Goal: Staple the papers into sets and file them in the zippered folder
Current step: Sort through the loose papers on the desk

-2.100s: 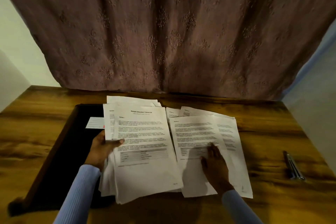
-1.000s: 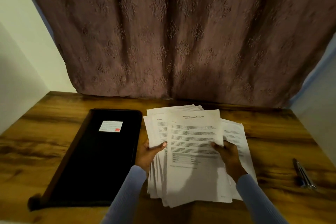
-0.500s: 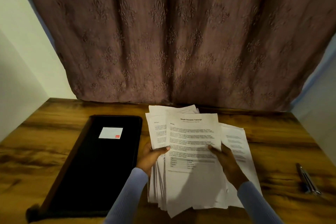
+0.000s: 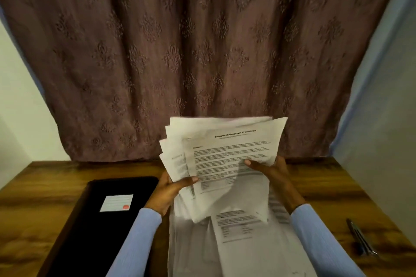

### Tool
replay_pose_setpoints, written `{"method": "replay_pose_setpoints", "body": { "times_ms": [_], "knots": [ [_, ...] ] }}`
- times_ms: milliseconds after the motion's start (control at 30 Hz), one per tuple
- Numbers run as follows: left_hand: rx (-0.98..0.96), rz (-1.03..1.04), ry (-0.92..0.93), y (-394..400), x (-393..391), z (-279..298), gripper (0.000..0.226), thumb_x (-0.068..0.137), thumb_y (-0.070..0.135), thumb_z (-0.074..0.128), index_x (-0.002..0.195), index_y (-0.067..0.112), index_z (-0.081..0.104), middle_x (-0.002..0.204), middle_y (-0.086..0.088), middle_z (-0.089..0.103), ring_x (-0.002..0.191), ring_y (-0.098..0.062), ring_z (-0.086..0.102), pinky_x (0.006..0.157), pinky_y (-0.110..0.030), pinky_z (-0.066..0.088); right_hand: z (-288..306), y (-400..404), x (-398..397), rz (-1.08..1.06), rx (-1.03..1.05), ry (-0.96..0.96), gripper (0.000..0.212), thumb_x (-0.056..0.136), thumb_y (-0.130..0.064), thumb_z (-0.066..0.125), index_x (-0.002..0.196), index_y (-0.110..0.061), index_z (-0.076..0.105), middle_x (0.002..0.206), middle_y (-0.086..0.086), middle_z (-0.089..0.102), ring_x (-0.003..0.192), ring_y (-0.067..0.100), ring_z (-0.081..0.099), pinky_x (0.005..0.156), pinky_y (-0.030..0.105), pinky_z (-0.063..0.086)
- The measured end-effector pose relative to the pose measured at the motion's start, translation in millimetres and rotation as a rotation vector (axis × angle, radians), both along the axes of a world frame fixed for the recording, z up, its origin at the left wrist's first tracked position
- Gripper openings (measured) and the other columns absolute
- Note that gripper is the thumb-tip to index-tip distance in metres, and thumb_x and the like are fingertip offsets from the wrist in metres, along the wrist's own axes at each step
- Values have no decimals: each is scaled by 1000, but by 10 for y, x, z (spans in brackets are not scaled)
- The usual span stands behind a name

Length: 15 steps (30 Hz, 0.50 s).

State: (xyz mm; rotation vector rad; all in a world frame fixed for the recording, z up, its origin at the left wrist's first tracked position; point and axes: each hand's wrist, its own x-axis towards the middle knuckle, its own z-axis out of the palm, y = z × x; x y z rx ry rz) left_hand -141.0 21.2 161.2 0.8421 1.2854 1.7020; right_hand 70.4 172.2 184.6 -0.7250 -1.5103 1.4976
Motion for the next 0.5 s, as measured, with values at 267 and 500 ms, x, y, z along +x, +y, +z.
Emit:
{"method": "replay_pose_setpoints", "body": {
  "times_ms": [267,500],
  "knots": [
    [65,224,10,64,231,-124,40,66,8,81,104,7,67,101,-10,73,96,-26,69,79,-34,56,-367,-113,36,-1,-37,-136,51,61,0,81,103,-18,58,98,-3,67,97,16,64,66,14,55],
    [62,283,-51,172,335,39,22,75,6,73,96,5,68,92,-7,74,85,-22,72,63,-25,56,-246,-54,-67,71,15,-163,59,54,-14,87,107,-20,62,99,-6,71,93,9,67,72,20,56]
  ]
}}
